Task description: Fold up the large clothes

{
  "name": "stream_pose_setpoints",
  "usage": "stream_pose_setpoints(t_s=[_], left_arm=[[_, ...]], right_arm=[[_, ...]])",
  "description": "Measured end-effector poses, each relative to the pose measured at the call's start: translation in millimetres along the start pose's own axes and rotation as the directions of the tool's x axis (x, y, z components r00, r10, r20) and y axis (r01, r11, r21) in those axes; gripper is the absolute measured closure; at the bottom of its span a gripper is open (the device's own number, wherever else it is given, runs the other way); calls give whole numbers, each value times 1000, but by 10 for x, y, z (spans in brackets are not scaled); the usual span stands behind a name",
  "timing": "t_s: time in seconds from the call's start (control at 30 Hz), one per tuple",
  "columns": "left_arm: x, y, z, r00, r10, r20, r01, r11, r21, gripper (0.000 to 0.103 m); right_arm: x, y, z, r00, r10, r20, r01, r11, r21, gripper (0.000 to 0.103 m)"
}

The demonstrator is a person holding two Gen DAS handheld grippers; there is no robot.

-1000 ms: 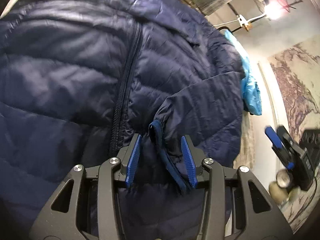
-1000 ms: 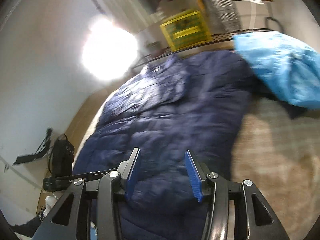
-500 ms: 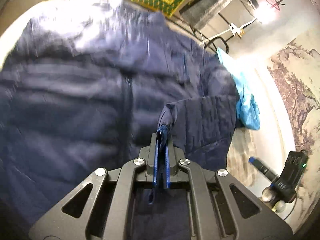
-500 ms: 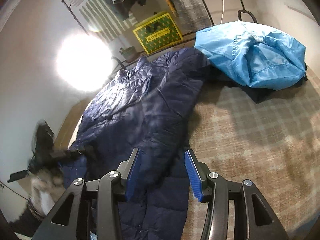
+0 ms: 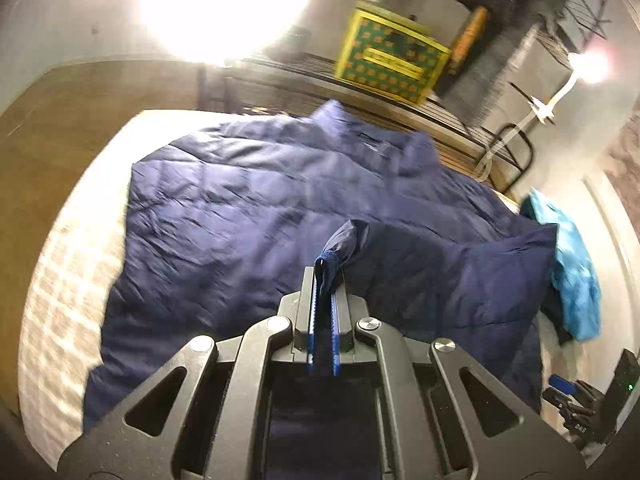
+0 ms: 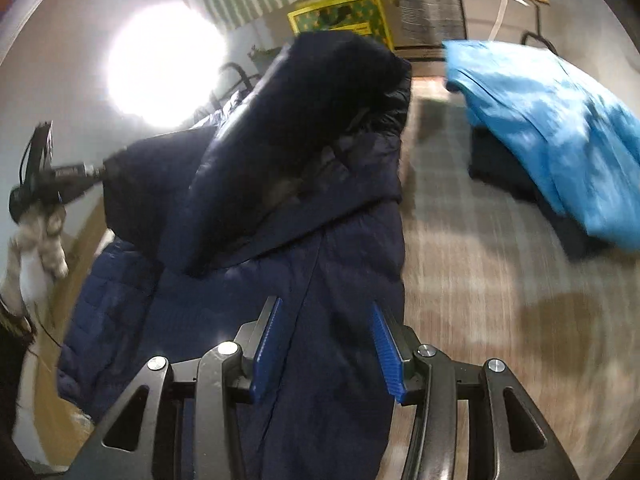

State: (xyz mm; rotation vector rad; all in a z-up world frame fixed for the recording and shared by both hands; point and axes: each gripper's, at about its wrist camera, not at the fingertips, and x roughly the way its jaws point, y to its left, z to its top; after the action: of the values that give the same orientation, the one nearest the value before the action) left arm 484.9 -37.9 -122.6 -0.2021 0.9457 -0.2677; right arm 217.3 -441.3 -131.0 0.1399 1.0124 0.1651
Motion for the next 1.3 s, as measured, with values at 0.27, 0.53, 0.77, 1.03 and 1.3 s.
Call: stream_pose_setpoints(t_s=[0.27,0.53,0.77,1.03,1.3], left_arm=[[415,333,221,997,74,0,-74,997,5,100],[813,420,447,997,73,-3,-73,997,1,100],[1070,391,597,995,101,-3,-101,995,15,100],[1342,332,498,970,237,-47,-232,969,87,95],[612,524,527,970,240,29,-242,968,65,78]], right_arm=[[525,68,497,996,-87,-33,83,991,-109,56],[767,-387,843,999,-38,-21,41,988,151,56],[943,-281,928,986,-164,-41,165,986,31,99],[1014,-276,969,973,-229,-34,229,973,-4,95],[585,-322,880,990,-140,7,139,989,42,70]])
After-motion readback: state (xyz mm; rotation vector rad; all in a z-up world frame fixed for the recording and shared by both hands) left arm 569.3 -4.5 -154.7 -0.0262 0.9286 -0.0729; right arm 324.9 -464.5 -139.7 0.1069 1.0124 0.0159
